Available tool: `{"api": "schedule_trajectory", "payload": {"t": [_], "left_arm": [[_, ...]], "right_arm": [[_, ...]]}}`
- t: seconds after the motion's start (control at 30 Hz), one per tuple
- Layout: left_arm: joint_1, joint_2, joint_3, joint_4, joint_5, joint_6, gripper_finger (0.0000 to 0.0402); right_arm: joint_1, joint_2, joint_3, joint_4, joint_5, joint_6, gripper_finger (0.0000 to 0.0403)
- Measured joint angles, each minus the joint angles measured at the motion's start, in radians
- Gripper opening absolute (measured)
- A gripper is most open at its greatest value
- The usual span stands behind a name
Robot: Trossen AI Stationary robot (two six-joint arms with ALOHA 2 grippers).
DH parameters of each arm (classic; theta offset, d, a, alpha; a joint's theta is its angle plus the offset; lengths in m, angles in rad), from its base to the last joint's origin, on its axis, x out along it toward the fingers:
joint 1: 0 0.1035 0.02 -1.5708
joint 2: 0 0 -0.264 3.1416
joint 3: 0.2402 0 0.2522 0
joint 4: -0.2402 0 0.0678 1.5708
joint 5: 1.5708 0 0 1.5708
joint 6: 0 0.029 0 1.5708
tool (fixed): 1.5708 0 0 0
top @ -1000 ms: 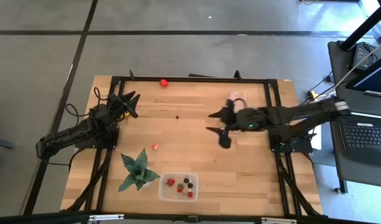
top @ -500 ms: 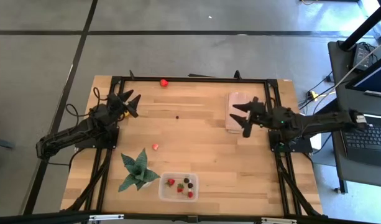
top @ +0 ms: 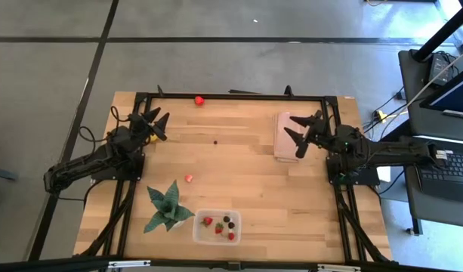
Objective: Pick and placing Produce into tupperware
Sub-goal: Put the yellow lemon into the transparent bin
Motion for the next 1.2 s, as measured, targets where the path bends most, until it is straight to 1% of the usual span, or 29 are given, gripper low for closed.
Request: {"api": "schedule_trajectory", "payload": {"t": [0.07, 0.17, 0.27, 0.37, 0.4, 0.53, 0.63, 0.73, 0.83, 0.97, 1.0, 1.07, 1.2], "left_arm": [[0.000, 0.000, 0.000, 0.003, -0.024, -0.006, 0.0264], [0.001, 0.000, 0.000, 0.004, -0.024, 0.006, 0.0264], [0.001, 0.000, 0.000, 0.003, 0.011, 0.031, 0.0267], [0.000, 0.000, 0.000, 0.004, 0.043, 0.049, 0.0281], [0.000, 0.000, 0.000, 0.004, 0.048, 0.050, 0.0288], [0.000, 0.000, 0.000, 0.004, 0.061, 0.051, 0.0315], [0.000, 0.000, 0.000, 0.004, 0.052, 0.050, 0.0327], [0.000, 0.000, 0.000, 0.023, 0.059, 0.026, 0.0330], [0.001, 0.000, 0.001, 0.061, 0.096, 0.049, 0.0326], [0.000, 0.014, 0.064, 0.062, 0.209, 0.156, 0.0323], [0.000, 0.026, 0.089, 0.035, 0.219, 0.163, 0.0324], [0.000, 0.060, 0.166, -0.084, 0.196, 0.162, 0.0326], [0.000, 0.182, 0.355, -0.426, 0.122, 0.153, 0.0328]], "right_arm": [[-0.012, 0.000, 0.000, 0.000, 0.000, -0.033, 0.0243], [-0.030, 0.000, 0.001, 0.000, 0.000, -0.079, 0.0243], [-0.058, 0.000, -0.001, 0.002, -0.001, -0.077, 0.0243], [-0.110, -0.010, -0.032, 0.002, -0.003, -0.033, 0.0243], [-0.129, -0.016, -0.044, 0.000, -0.019, -0.025, 0.0243], [-0.204, -0.055, -0.101, 0.044, -0.143, -0.019, 0.0243], [-0.261, -0.081, -0.144, 0.071, -0.186, 0.011, 0.0243], [-0.317, -0.104, -0.186, 0.087, -0.230, 0.041, 0.0243], [-0.362, -0.121, -0.218, 0.108, -0.253, 0.073, 0.0243], [-0.388, -0.127, -0.238, 0.165, -0.253, 0.063, 0.0243], [-0.391, -0.127, -0.238, 0.177, -0.254, 0.053, 0.0243], [-0.397, -0.127, -0.238, 0.204, -0.255, 0.038, 0.0243], [-0.407, -0.127, -0.238, 0.227, -0.256, 0.030, 0.0243]]}}
